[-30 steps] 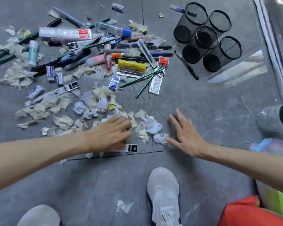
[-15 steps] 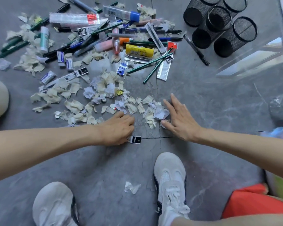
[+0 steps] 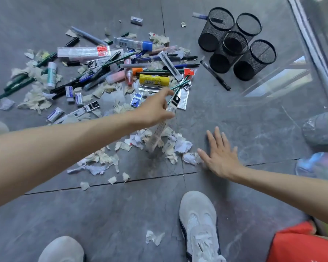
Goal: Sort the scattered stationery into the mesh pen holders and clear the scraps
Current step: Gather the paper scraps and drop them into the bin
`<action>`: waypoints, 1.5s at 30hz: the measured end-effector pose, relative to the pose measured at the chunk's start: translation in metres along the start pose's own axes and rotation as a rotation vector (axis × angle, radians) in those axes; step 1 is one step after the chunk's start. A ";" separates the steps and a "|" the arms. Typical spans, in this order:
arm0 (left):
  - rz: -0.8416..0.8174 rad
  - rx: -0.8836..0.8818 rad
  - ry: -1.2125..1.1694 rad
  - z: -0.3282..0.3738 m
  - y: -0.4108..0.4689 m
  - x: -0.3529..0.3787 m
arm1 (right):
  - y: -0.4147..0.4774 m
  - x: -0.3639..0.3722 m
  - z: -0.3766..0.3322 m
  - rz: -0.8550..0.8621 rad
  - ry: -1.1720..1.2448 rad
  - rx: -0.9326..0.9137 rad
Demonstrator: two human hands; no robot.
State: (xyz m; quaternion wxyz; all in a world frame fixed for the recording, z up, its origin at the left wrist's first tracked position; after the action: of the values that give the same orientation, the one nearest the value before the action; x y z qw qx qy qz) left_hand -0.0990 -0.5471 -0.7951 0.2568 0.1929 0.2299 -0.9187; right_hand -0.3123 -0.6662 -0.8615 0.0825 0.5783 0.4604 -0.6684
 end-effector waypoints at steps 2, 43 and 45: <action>0.120 -0.126 -0.119 -0.004 0.018 -0.007 | -0.001 0.010 0.014 -0.051 0.053 0.186; -0.399 1.034 0.784 -0.120 -0.215 0.134 | -0.005 0.026 -0.095 -0.013 -0.150 -0.932; -0.379 1.010 0.805 -0.123 -0.218 0.138 | -0.005 0.025 -0.082 0.000 -0.152 -0.900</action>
State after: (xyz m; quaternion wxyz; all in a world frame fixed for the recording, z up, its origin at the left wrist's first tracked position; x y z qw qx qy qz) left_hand -0.3020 -0.3695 -0.8902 -0.1363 0.5732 -0.1205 -0.7990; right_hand -0.2665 -0.5944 -0.8727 0.3591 0.4343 0.6976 -0.4424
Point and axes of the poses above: each hand's wrist, its own y-axis towards the middle knuckle, its own x-axis out of the palm, z = x × y, the point moved 4 cm from there along y, towards the middle knuckle, and after that the axes turned 8 degrees about z, right-handed, at the moved point
